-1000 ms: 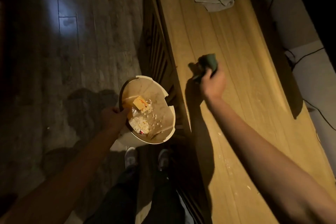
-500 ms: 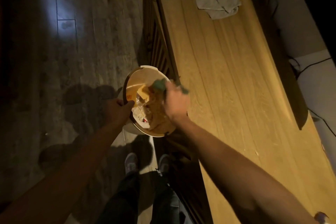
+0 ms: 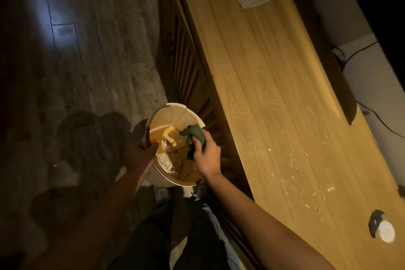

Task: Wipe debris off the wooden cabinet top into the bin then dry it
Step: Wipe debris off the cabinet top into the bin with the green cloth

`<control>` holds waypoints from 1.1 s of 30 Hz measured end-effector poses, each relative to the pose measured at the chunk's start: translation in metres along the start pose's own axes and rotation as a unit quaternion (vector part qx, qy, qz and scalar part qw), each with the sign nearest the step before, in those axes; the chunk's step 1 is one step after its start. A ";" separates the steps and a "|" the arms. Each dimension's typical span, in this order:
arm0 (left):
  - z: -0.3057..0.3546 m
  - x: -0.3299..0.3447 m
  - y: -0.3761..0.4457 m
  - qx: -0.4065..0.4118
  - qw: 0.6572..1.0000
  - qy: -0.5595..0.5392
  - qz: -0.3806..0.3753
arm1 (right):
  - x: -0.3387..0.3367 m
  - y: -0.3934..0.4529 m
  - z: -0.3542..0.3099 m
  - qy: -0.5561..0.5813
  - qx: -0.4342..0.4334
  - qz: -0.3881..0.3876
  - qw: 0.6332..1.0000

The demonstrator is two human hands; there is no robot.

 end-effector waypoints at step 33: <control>-0.060 0.070 -0.088 0.085 0.987 0.108 0.079 | -0.449 0.090 0.209 -0.213 0.203 0.322 0.900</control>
Point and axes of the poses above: each hand's wrist, its own y-axis towards the middle knuckle, its own x-axis out of the palm, z = x × y, the point moved 3 cm from there along y, towards the middle knuckle, and after that the axes turned 4 degrees about y, right-handed, at the moved point
